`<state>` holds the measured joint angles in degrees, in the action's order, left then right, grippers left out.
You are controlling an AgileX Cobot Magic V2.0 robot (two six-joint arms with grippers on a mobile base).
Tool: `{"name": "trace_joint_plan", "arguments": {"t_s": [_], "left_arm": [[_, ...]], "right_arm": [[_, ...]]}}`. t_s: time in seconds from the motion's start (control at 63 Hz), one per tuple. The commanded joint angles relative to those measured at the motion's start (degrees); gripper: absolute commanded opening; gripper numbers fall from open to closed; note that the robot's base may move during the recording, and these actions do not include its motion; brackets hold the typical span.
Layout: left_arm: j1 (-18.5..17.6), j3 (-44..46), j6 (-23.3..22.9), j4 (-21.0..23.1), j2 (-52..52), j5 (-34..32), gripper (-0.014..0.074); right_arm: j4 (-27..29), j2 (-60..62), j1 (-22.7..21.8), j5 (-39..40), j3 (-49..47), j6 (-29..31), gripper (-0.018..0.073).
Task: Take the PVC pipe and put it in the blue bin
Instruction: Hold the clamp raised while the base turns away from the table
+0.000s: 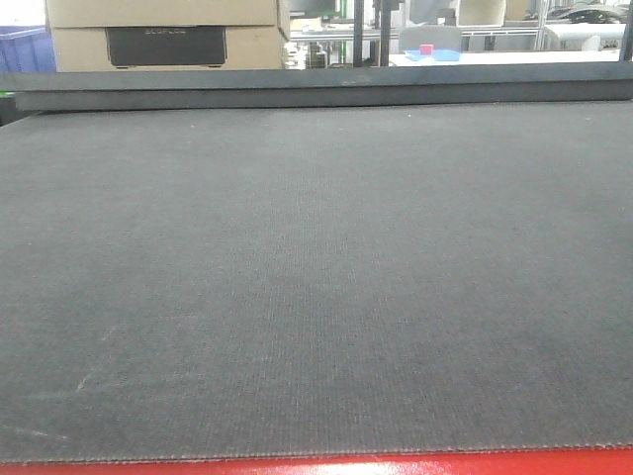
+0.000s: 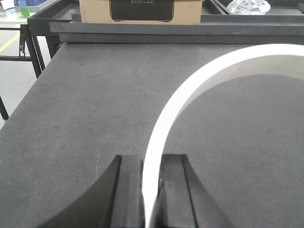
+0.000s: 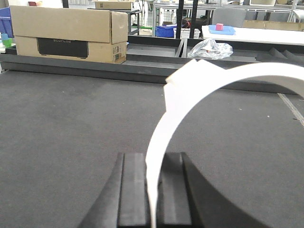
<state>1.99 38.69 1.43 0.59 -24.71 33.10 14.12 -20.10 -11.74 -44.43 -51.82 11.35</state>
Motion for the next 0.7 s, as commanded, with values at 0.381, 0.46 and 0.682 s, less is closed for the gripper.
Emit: {"name": "trace_joint_plan", "arguments": {"t_s": [0.381,0.46,0.682], "left_arm": [[0.18,-0.09,-0.56,0.34,0.33,-1.15,-0.0111],[0.18,-0.09,-0.56,0.34,0.33,-1.15,-0.0111],[0.18,-0.09,-0.56,0.34,0.33,-1.15,-0.0111]], "right_arm": [[-0.04,0.34,-0.11,1.38,0.15,0.25,-0.0168],[-0.04,0.34,-0.11,1.38,0.15,0.25,-0.0168],[-0.04,0.34,-0.11,1.38,0.15,0.25,-0.0168]]}}
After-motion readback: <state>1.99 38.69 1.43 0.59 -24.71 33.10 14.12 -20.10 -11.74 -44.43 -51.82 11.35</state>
